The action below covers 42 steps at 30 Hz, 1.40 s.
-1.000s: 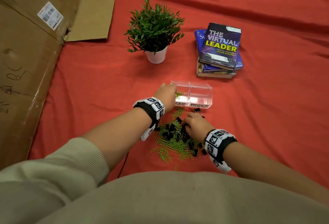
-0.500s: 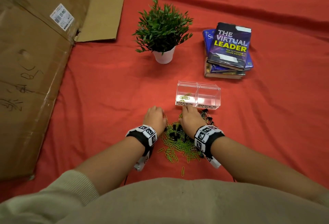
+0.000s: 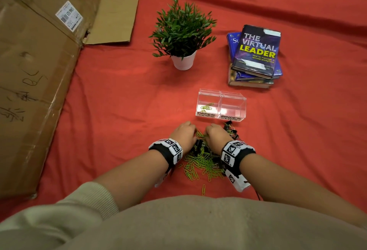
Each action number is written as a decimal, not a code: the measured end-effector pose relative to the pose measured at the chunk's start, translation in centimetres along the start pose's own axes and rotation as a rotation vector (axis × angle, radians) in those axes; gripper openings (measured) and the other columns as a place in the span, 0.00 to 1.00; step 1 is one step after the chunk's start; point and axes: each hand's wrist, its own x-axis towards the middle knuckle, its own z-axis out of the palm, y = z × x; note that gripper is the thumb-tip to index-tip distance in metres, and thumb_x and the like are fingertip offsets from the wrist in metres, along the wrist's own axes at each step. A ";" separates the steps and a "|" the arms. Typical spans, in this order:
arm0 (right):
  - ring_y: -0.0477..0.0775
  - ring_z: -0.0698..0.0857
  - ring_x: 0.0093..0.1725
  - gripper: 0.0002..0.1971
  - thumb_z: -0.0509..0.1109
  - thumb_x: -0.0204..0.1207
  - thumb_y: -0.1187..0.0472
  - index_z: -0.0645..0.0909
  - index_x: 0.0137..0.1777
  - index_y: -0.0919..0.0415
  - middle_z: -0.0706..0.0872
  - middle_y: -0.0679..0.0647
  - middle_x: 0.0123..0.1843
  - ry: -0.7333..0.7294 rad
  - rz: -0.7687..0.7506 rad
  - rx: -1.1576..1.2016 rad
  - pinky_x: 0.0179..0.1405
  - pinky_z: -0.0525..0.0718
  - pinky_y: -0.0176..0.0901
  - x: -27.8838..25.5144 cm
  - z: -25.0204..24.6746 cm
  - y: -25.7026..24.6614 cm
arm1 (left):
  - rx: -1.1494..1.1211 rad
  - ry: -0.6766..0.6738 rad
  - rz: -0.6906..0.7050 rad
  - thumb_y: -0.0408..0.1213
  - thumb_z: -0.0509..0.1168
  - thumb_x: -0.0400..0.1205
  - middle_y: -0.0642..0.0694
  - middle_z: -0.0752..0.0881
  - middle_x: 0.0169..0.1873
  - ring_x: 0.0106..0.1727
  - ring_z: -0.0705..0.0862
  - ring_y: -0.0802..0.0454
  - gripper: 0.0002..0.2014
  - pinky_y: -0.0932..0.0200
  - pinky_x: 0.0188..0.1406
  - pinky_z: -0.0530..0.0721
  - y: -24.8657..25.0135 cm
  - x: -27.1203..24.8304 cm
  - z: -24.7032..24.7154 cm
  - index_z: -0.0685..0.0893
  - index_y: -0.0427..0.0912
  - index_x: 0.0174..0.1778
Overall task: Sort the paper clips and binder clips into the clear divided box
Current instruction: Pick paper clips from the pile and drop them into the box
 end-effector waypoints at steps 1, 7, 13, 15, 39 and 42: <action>0.59 0.82 0.53 0.07 0.64 0.79 0.66 0.80 0.52 0.68 0.82 0.60 0.54 -0.025 0.021 0.020 0.56 0.82 0.48 -0.1 -0.5 -0.1 | -0.014 0.005 0.000 0.38 0.66 0.80 0.42 0.80 0.57 0.62 0.79 0.43 0.17 0.50 0.64 0.77 0.1 0.0 0.0 0.78 0.38 0.64; 0.52 0.83 0.38 0.04 0.64 0.80 0.63 0.81 0.47 0.60 0.86 0.55 0.44 0.026 0.151 0.306 0.39 0.87 0.46 0.3 -4.8 0.4 | -0.018 -0.007 0.067 0.30 0.62 0.81 0.42 0.79 0.58 0.61 0.79 0.44 0.21 0.52 0.63 0.79 0.6 0.2 -0.2 0.76 0.47 0.71; 0.63 0.85 0.44 0.10 0.64 0.78 0.65 0.83 0.46 0.72 0.87 0.66 0.43 0.138 0.127 0.229 0.41 0.85 0.49 2.3 -8.5 -0.6 | 0.071 -0.071 0.107 0.31 0.63 0.81 0.41 0.78 0.55 0.54 0.82 0.40 0.14 0.53 0.49 0.81 0.5 0.6 -0.6 0.83 0.46 0.62; 0.62 0.84 0.44 0.10 0.64 0.78 0.64 0.83 0.49 0.71 0.87 0.65 0.45 0.141 0.130 0.174 0.40 0.81 0.46 2.5 -8.6 -0.6 | 0.104 -0.069 0.122 0.32 0.62 0.81 0.41 0.78 0.53 0.51 0.83 0.40 0.12 0.54 0.44 0.79 0.4 0.7 -0.5 0.84 0.44 0.58; 0.58 0.78 0.55 0.11 0.63 0.79 0.63 0.81 0.58 0.64 0.76 0.57 0.54 0.106 -0.167 -0.062 0.50 0.83 0.50 -7.2 0.9 0.3 | -0.168 -0.004 -0.014 0.33 0.61 0.83 0.41 0.86 0.47 0.49 0.83 0.44 0.03 0.52 0.48 0.81 -2.0 -3.7 -0.2 0.78 0.40 0.50; 0.58 0.78 0.59 0.14 0.64 0.80 0.59 0.79 0.61 0.65 0.77 0.57 0.57 0.008 -0.239 -0.086 0.56 0.83 0.50 -7.5 1.9 -0.9 | -0.160 -0.041 0.035 0.34 0.64 0.81 0.42 0.87 0.50 0.52 0.84 0.44 0.06 0.53 0.52 0.80 -2.5 -5.4 0.6 0.80 0.42 0.54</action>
